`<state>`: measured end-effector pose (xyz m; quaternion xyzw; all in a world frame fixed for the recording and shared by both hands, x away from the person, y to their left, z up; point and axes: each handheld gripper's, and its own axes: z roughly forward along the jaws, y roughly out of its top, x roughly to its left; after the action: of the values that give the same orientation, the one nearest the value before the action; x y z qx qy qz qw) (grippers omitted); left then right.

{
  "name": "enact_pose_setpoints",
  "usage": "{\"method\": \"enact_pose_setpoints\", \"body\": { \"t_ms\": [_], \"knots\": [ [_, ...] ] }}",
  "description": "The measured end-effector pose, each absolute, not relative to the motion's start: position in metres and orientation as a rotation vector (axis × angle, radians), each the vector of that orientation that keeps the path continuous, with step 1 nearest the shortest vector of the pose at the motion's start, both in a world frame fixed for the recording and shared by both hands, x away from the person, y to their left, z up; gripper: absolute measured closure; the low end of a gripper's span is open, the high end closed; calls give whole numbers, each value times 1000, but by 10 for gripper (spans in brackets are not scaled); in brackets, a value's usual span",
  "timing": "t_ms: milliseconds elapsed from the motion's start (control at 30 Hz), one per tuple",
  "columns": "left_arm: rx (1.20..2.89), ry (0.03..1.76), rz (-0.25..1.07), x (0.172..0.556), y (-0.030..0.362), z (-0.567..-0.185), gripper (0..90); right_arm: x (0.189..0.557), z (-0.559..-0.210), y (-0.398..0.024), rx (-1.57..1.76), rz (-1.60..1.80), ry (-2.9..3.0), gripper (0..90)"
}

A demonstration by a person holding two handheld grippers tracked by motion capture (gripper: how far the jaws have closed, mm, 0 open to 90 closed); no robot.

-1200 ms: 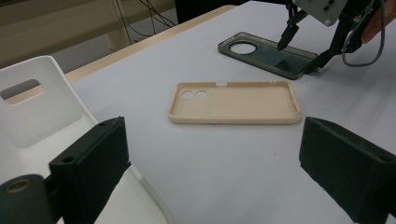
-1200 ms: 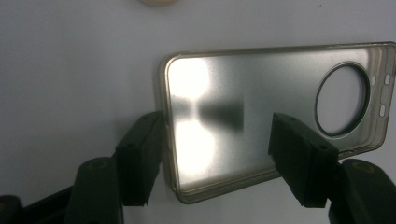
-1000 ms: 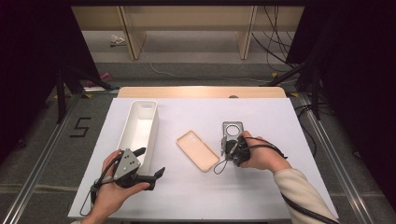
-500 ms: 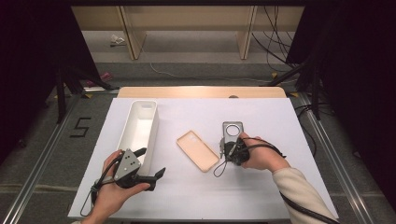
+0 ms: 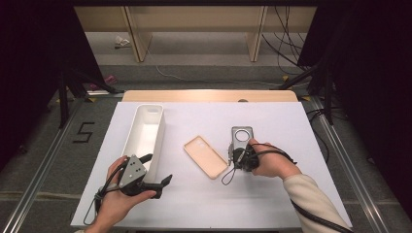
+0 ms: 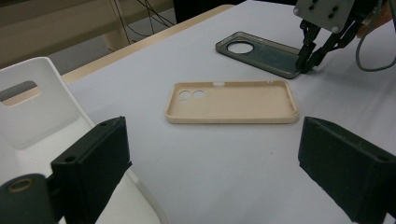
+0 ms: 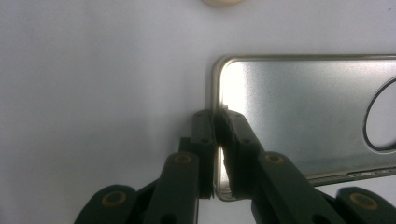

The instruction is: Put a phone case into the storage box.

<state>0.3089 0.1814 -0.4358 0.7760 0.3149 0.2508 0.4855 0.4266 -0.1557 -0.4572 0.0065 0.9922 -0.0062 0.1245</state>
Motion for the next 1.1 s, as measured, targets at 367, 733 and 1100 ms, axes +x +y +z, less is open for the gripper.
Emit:
{"method": "enact_pose_setpoints", "body": {
  "t_ms": [367, 733, 1100],
  "knots": [
    [1890, 764, 607, 309, 181, -436, 85, 425, -456, -155, 8, -40, 2891, 862],
    [1888, 764, 608, 309, 181, -436, 87, 424, -457, -156, 16, -22, 2884, 872],
    [1883, 771, 611, 309, 183, -435, 96, 424, -448, -159, 75, 86, 2885, 882]
  ]
}}
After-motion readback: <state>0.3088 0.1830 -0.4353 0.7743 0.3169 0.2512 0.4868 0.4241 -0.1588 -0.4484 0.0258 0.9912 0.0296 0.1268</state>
